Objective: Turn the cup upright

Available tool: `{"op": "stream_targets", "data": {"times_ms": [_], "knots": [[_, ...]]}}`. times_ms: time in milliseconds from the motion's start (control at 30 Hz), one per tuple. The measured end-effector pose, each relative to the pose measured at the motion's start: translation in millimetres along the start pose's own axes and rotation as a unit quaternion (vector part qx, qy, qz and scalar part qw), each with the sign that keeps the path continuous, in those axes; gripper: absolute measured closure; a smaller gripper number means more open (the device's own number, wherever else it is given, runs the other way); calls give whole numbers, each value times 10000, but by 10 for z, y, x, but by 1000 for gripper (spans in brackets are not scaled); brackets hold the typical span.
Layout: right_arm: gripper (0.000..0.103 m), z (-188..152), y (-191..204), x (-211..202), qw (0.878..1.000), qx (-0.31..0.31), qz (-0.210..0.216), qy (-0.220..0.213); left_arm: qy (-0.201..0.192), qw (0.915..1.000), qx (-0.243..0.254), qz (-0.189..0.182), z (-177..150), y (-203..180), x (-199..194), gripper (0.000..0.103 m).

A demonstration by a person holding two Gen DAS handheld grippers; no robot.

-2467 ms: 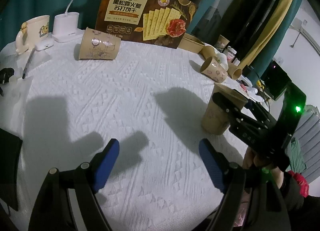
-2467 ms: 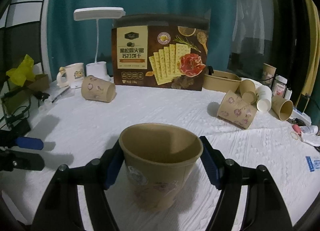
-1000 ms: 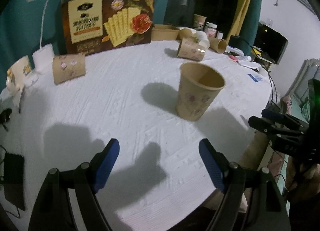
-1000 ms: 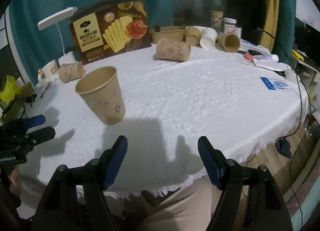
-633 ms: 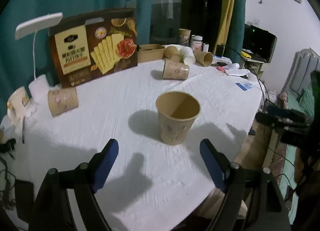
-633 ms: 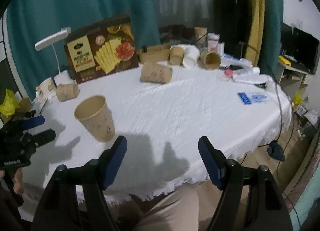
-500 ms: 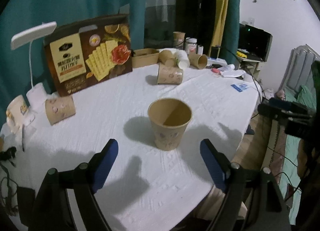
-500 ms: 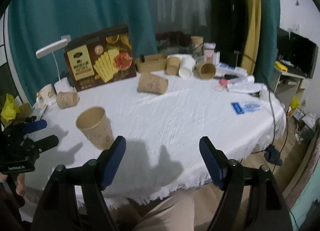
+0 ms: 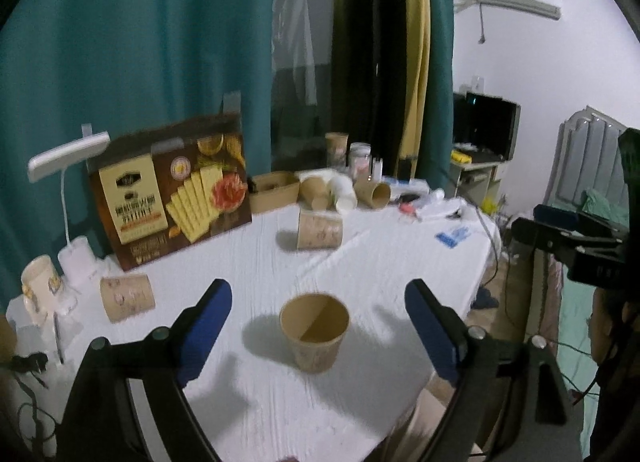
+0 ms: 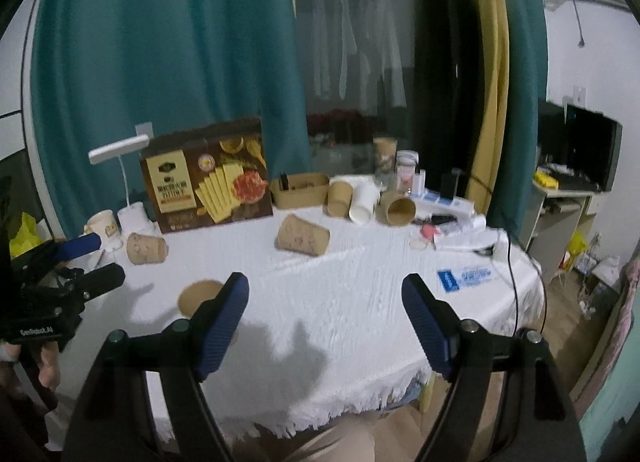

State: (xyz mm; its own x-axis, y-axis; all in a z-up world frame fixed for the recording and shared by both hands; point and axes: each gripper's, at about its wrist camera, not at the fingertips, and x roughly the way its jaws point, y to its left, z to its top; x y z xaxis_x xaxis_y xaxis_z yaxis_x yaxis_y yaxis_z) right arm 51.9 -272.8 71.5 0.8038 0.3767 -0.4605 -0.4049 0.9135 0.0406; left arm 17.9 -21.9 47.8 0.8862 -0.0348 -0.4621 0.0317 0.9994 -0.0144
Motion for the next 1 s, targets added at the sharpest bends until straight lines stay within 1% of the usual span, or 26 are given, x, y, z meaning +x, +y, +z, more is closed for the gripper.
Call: {"op": "stream_targets", "data": {"times_ms": [100, 167, 233, 333, 467, 567, 733, 1000], "knots": [[26, 91, 56, -158, 9997, -77, -37, -234, -293, 9995, 24, 109, 101, -3, -144, 13], [25, 151, 90, -288, 9990, -100, -51, -423, -471, 9987, 55, 184, 134, -1, -236, 8], [23, 202, 124, -408, 9982, -108, -38, -584, -687, 9972, 35, 290, 164, 25, -339, 5], [22, 274, 169, -527, 9969, -123, -34, -780, -876, 9953, -55, 397, 189, 89, -453, 4], [22, 338, 229, -605, 9958, -130, -11, -903, -1083, 9928, -150, 490, 202, 204, -559, 3], [22, 376, 284, -610, 9954, -140, 9, -944, -1182, 9912, -159, 569, 195, 271, -615, 1], [22, 415, 382, -558, 9951, -140, 70, -979, -1328, 9895, -189, 534, 155, 401, -694, 0], [22, 422, 561, -309, 9963, -204, 199, -815, -1283, 9893, -298, 634, 66, 611, -691, 0]]}}
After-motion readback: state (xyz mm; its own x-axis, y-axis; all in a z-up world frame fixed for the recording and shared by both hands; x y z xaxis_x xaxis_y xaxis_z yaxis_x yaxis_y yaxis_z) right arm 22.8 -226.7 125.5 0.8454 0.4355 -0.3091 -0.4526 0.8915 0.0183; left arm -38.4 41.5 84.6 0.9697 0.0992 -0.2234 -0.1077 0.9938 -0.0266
